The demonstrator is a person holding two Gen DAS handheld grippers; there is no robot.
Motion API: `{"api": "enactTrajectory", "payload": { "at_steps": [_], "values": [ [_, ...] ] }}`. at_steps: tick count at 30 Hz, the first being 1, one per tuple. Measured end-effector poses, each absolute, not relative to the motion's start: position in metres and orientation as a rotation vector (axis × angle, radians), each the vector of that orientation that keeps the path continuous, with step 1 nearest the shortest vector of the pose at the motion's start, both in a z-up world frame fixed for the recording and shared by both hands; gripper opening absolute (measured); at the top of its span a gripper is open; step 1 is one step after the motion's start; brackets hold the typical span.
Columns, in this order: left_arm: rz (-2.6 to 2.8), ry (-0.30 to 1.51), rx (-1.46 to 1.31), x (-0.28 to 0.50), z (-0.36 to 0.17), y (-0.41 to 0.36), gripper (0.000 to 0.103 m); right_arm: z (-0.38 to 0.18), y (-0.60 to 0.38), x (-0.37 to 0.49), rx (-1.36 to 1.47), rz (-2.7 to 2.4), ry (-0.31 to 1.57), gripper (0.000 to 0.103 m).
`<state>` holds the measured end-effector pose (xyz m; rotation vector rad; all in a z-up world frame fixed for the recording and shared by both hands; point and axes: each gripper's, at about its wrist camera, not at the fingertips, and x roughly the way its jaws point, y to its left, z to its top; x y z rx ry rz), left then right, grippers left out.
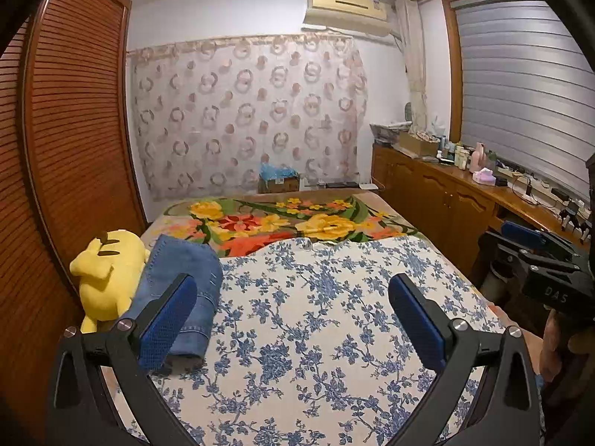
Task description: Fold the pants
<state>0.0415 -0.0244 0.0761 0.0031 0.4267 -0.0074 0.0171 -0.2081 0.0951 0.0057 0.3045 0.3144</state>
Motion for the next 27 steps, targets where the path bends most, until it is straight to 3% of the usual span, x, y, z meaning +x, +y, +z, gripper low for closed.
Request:
{"api": "enactTrajectory", "payload": {
  "at_steps": [27],
  "values": [
    [0.003,0.427,-0.001,0.035,0.074,-0.019,0.103,0.081,-0.21,0.027,0.006,0.314,0.302,0.068]
  ]
}}
